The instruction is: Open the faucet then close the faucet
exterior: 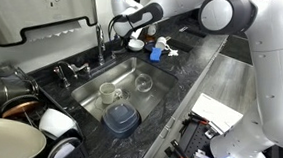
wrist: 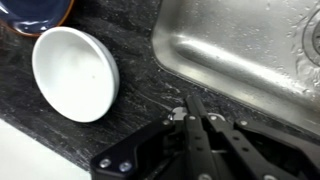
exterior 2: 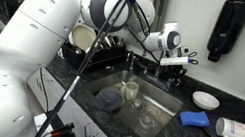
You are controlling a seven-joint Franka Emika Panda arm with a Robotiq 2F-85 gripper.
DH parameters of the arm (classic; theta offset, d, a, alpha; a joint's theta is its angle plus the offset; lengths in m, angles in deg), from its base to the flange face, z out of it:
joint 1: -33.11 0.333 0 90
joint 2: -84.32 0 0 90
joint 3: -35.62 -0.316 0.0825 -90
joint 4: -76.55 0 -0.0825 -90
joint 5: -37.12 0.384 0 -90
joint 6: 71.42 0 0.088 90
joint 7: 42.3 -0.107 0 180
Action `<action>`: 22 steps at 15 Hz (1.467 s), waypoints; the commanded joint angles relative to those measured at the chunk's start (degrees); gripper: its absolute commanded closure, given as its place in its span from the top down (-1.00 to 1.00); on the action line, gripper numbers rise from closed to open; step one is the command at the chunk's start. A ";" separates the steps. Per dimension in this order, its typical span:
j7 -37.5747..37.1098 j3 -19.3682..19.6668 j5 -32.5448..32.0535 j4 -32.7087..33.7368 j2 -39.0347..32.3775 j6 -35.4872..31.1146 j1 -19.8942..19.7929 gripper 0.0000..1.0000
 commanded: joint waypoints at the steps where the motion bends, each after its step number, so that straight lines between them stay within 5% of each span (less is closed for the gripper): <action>1: -7.06 4.77 -8.56 1.16 -2.36 -4.54 3.30 -1.00; 9: -10.61 3.53 -6.59 -2.25 -1.66 -10.23 1.09 -1.00; 17: -1.14 -1.98 4.61 -7.87 1.20 -24.43 -6.34 -1.00; 22: 10.02 -9.86 13.78 -9.70 1.50 -29.08 -13.22 -1.00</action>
